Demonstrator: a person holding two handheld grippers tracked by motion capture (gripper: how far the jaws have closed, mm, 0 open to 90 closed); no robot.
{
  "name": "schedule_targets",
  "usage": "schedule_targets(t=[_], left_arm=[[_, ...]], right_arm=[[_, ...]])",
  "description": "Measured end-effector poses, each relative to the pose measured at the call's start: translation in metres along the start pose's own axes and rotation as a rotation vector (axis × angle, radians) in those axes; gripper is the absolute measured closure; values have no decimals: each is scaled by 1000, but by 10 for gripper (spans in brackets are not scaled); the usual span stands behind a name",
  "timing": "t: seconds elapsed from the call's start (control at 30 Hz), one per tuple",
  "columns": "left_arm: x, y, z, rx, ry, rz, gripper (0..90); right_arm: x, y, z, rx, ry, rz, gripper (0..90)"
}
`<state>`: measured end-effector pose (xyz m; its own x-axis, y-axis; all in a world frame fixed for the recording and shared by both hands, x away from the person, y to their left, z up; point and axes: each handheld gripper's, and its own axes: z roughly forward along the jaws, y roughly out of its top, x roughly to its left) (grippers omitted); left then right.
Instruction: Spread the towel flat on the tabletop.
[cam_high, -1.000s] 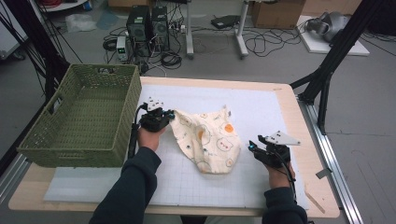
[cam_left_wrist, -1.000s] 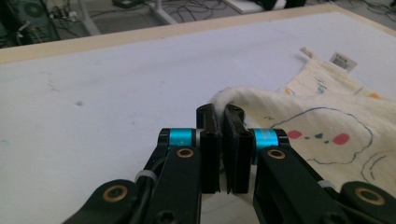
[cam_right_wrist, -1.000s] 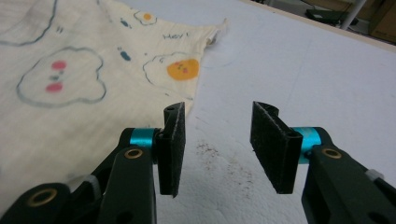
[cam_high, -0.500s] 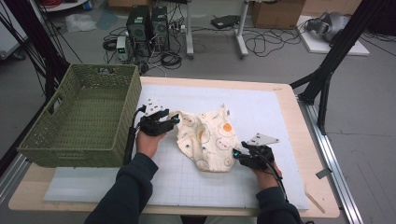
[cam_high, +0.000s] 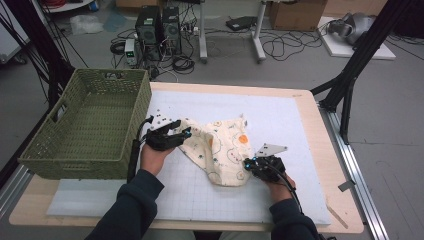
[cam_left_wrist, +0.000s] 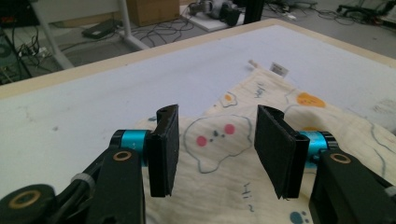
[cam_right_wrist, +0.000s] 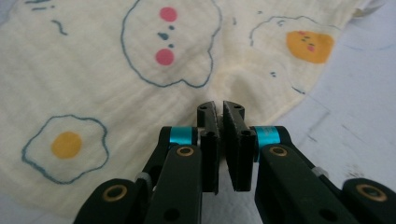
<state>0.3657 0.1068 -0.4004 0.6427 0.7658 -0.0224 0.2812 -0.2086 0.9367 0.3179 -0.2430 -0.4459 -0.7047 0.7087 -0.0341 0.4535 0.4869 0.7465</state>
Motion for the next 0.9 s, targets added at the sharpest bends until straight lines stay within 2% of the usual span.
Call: schedule_targets(t=[0.03, 0.13, 0.2, 0.23, 0.3, 0.4, 0.47, 0.5, 0.57, 0.7, 0.77, 0.87, 0.9], left_arm=[[-3, 0, 0, 4, -11, 19, 503], [-11, -1, 2, 2, -34, 33, 499], [-16, -4, 4, 16, -49, 28, 491], [-19, -6, 5, 29, -59, 21, 474], [-25, -12, 8, 47, -82, 12, 463], [-36, -22, 11, 56, -133, 8, 417], [-42, -28, 12, 63, -165, 33, 377], [-44, -30, 13, 80, -186, 29, 360], [-49, -33, 17, 124, -206, 29, 314], [-57, -37, 24, 193, -249, 67, 353], [-59, -39, 28, 218, -249, 78, 349], [-66, -42, 33, 264, -253, 135, 369], [-69, -42, 34, 270, -251, 155, 407]], right_arm=[[-3, -1, -2, -2, -12, 12, 854], [-12, -5, -10, -9, -75, 37, 853], [-18, -7, -16, -19, -131, 65, 853], [-21, -8, -18, -25, -143, 84, 852], [-24, -10, -18, -21, -135, 106, 850], [-23, -9, -18, -14, -163, 87, 848], [-22, -8, -20, -24, -181, 82, 848], [-23, -8, -21, -25, -181, 84, 848], [-23, -9, -21, -8, -204, 56, 848], [-28, -13, -23, -20, -202, 90, 842], [-28, -13, -25, -34, -201, 101, 829], [-28, -14, -25, -43, -193, 100, 819], [-28, -14, -25, -42, -190, 96, 818]])
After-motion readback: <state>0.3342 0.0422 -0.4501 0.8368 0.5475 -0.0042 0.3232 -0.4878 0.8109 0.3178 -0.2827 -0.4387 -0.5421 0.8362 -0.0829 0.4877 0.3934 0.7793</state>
